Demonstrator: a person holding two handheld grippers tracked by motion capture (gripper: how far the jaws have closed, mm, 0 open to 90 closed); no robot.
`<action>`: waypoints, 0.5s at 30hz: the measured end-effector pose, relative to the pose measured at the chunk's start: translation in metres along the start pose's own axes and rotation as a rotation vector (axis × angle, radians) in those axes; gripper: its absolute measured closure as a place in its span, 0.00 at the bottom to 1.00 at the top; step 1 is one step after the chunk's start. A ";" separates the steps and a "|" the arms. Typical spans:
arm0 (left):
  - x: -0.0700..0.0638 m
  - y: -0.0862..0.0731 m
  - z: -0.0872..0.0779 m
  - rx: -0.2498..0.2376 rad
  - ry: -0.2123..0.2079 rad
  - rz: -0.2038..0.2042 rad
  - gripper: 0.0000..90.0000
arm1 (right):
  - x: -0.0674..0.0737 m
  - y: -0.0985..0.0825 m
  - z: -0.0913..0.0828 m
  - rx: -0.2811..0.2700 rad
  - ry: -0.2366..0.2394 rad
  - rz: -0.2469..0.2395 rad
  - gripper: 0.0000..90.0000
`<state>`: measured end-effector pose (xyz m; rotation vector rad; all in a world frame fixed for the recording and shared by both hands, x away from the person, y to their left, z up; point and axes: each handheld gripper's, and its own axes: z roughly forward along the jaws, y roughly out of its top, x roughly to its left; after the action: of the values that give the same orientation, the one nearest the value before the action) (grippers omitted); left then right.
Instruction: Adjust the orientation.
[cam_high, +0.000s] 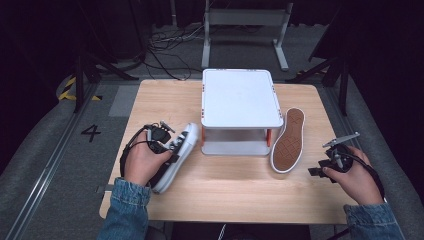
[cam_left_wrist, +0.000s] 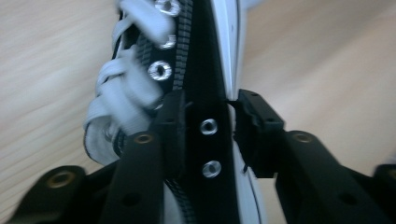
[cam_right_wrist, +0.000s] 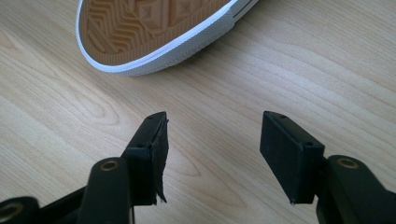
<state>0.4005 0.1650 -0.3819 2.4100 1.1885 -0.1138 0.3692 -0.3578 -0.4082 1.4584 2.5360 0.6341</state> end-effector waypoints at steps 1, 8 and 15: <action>-0.006 0.003 0.006 0.024 0.005 0.028 0.75 | 0.000 0.000 0.000 0.002 0.001 -0.001 0.47; -0.022 0.007 -0.001 0.008 0.028 0.091 0.67 | -0.001 -0.001 -0.003 -0.010 -0.002 -0.006 0.47; -0.003 -0.007 -0.025 0.036 0.282 0.081 0.40 | -0.003 -0.003 -0.003 -0.007 -0.005 0.002 0.47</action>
<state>0.3897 0.1773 -0.3611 2.5636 1.2122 0.2398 0.3670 -0.3625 -0.4074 1.4588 2.5263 0.6384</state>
